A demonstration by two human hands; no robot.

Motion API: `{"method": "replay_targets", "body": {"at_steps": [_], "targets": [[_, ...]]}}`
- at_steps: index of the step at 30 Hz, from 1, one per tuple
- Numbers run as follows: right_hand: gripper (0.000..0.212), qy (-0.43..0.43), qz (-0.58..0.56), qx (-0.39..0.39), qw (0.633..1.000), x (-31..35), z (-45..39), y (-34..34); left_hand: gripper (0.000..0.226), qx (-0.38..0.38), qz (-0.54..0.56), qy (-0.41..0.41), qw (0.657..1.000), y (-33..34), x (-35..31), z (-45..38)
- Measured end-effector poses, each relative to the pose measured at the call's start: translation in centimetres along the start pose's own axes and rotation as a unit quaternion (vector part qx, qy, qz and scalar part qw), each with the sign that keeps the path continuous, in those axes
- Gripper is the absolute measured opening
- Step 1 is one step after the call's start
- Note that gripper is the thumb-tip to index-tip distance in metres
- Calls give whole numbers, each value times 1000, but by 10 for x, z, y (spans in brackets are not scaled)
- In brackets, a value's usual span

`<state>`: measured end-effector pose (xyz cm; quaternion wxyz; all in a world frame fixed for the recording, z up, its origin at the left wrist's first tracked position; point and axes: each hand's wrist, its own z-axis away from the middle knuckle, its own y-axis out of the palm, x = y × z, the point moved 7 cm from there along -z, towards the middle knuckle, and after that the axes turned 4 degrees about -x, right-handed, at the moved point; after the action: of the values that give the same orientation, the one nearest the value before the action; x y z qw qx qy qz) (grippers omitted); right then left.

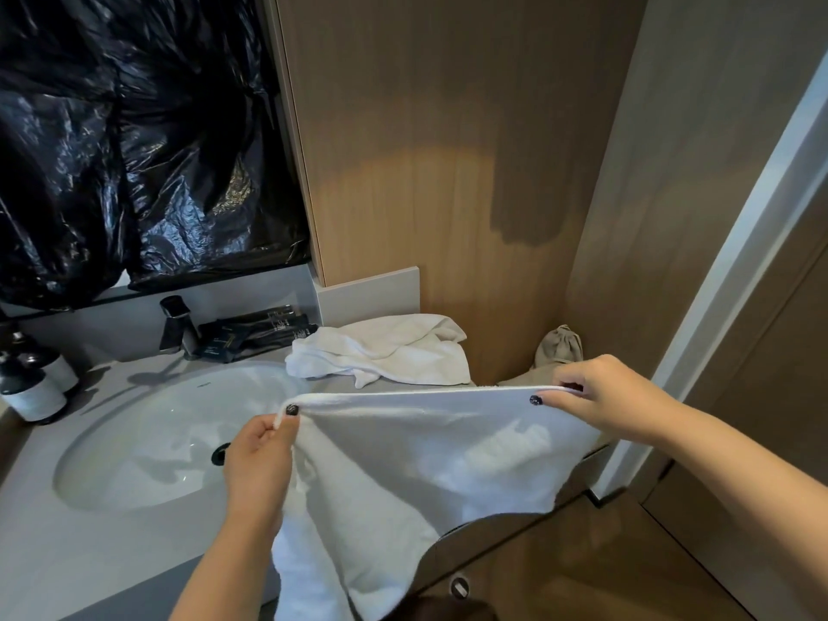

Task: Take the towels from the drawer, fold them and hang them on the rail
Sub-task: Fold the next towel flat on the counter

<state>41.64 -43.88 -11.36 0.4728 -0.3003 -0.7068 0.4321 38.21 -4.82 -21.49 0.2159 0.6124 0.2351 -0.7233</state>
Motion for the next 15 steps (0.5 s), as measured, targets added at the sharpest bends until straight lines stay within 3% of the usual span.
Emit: {"method": "replay_targets", "body": {"at_steps": [2,5,8,11,13,15], "targets": [[8,36,-54,-2,998,-1,0,4,6,-6,34,-54,998,2,7,4],[32,91,-176,4,980,5,1,11,20,-8,113,-153,982,5,18,9],[34,100,-264,4,959,19,1,17,37,25,166,-206,964,14,17,17],[33,135,-342,23,930,30,8,23,33,73,203,-240,946,32,9,32],[26,154,-425,69,889,38,15,25,25,123,213,-259,934,49,3,45],[22,120,-452,121,876,51,22,20,20,161,210,-271,925,63,-3,57]]}}
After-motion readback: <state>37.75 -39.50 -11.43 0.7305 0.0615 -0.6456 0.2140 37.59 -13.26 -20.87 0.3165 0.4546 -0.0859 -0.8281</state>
